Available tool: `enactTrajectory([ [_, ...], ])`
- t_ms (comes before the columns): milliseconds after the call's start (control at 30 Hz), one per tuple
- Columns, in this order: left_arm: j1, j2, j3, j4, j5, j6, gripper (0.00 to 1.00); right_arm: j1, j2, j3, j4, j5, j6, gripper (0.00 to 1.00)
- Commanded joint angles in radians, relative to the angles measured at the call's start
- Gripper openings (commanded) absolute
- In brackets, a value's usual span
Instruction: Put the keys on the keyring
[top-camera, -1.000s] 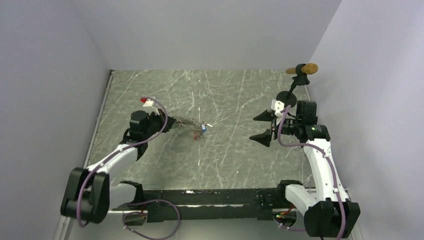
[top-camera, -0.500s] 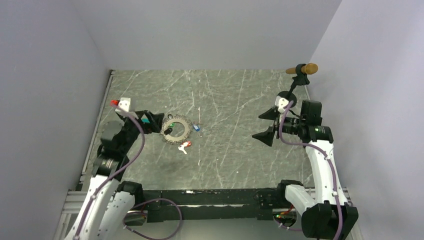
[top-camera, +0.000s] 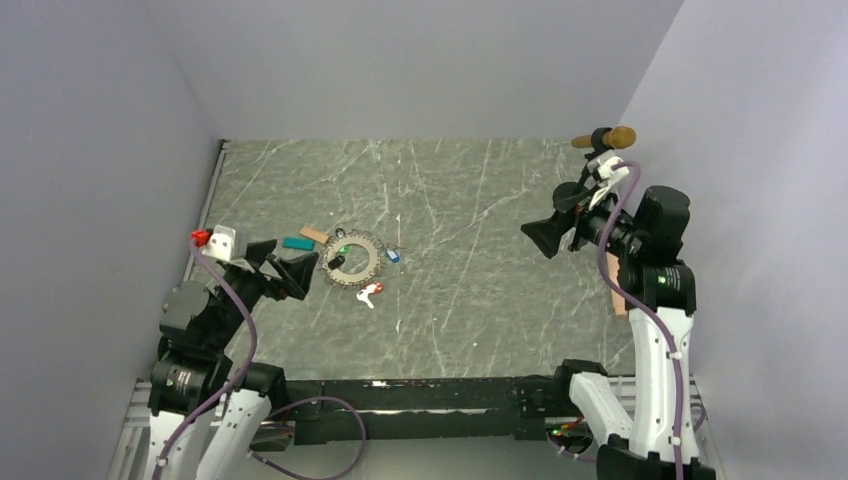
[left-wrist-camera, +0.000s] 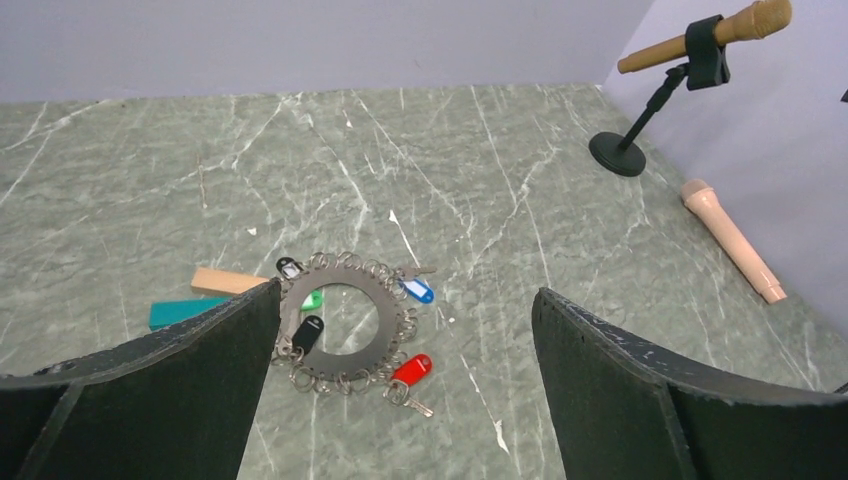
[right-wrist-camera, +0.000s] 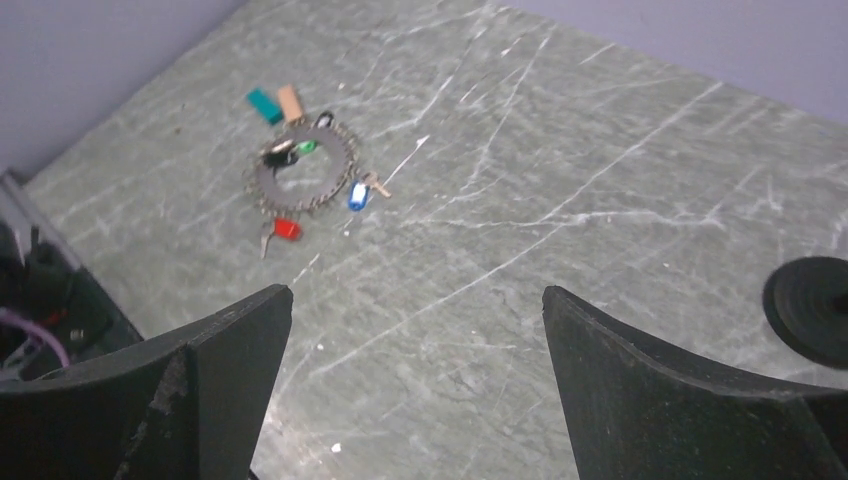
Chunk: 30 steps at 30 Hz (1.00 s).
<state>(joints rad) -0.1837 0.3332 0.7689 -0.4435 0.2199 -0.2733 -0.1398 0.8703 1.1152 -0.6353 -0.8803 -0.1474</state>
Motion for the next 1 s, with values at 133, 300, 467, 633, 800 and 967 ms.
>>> enactTrajectory([
  [133, 0.004, -0.053, 0.037, -0.098, 0.035, 0.048, 0.99, -0.006, -0.075, -0.044, 0.128, 0.230, 0.267, 1.00],
  [300, 0.004, -0.094, -0.025, -0.083, 0.039, 0.055, 0.99, -0.010, -0.101, -0.063, 0.132, 0.247, 0.265, 1.00],
  [467, 0.004, -0.142, -0.090, -0.067, 0.020, 0.086, 0.99, -0.018, -0.118, -0.107, 0.153, 0.236, 0.261, 1.00],
  [633, 0.004, -0.176, -0.159, -0.026, 0.015, 0.087, 0.99, -0.029, -0.131, -0.133, 0.176, 0.233, 0.274, 1.00],
  [800, 0.004, -0.186, -0.185, -0.008, 0.016, 0.083, 0.99, -0.037, -0.147, -0.147, 0.183, 0.246, 0.276, 1.00],
  [967, 0.004, -0.198, -0.195, -0.010, 0.006, 0.081, 0.99, -0.047, -0.153, -0.150, 0.183, 0.241, 0.287, 1.00],
])
